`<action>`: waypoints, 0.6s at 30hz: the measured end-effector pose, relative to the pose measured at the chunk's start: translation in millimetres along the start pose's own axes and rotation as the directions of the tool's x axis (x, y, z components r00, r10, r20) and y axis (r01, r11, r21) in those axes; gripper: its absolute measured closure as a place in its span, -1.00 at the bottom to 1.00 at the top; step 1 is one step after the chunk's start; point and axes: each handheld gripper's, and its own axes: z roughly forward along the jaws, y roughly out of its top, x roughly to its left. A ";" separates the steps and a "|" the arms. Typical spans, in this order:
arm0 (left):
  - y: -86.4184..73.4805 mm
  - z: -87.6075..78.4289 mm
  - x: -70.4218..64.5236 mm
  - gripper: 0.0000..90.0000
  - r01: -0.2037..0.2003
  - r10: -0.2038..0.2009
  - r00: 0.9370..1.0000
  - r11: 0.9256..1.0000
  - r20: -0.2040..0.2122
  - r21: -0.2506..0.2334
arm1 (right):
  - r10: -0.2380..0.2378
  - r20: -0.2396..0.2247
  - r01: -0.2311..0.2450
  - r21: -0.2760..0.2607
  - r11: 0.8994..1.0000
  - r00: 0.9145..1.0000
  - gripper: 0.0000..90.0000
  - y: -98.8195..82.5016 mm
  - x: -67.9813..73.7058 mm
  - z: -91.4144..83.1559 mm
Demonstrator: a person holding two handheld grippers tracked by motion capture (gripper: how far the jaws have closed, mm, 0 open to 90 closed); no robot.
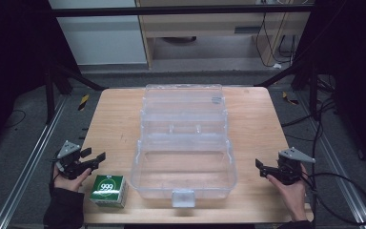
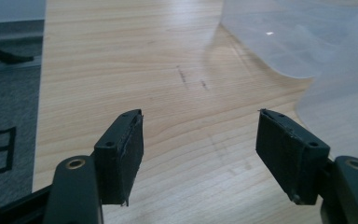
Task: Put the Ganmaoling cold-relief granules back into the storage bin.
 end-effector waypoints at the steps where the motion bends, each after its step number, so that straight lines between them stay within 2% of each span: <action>1: 2.3 -1.5 -1.2 -0.32 -0.012 0.012 1.000 1.000 0.013 -0.002 | -0.002 -0.001 0.002 0.003 1.000 1.000 -0.89 -0.5 0.4 -0.8; 2: 2.3 -1.5 -1.2 -0.33 -0.012 0.012 1.000 1.000 0.013 -0.002 | -0.012 0.001 0.012 0.004 1.000 1.000 -0.89 -1.3 0.7 -1.7; 4: 11.0 -4.8 -4.7 -0.35 -0.054 0.054 0.997 0.999 0.051 0.002 | -0.019 0.002 0.019 0.003 1.000 1.000 -0.89 -1.8 1.5 -3.9; 7: 16.3 -8.0 -7.5 -0.38 -0.100 0.099 0.993 0.995 0.064 0.017 | -0.020 0.005 0.020 -0.003 1.000 1.000 -0.88 -1.6 2.8 -7.3; 12: 23.8 -14.9 -7.7 -0.41 -0.136 0.132 0.986 0.990 0.106 0.028 | -0.036 0.009 0.036 0.010 0.999 0.999 -0.89 -4.0 4.3 -8.4; 14: 27.7 -18.8 -7.8 -0.43 -0.161 0.155 0.980 0.986 0.126 0.033 | -0.040 0.011 0.040 0.016 0.999 0.999 -0.90 -4.3 5.0 -7.9; 18: 35.6 -26.8 -8.3 -0.47 -0.203 0.193 0.964 0.979 0.180 0.035 | -0.040 0.009 0.040 0.013 0.999 0.999 -0.90 -4.2 5.4 -7.6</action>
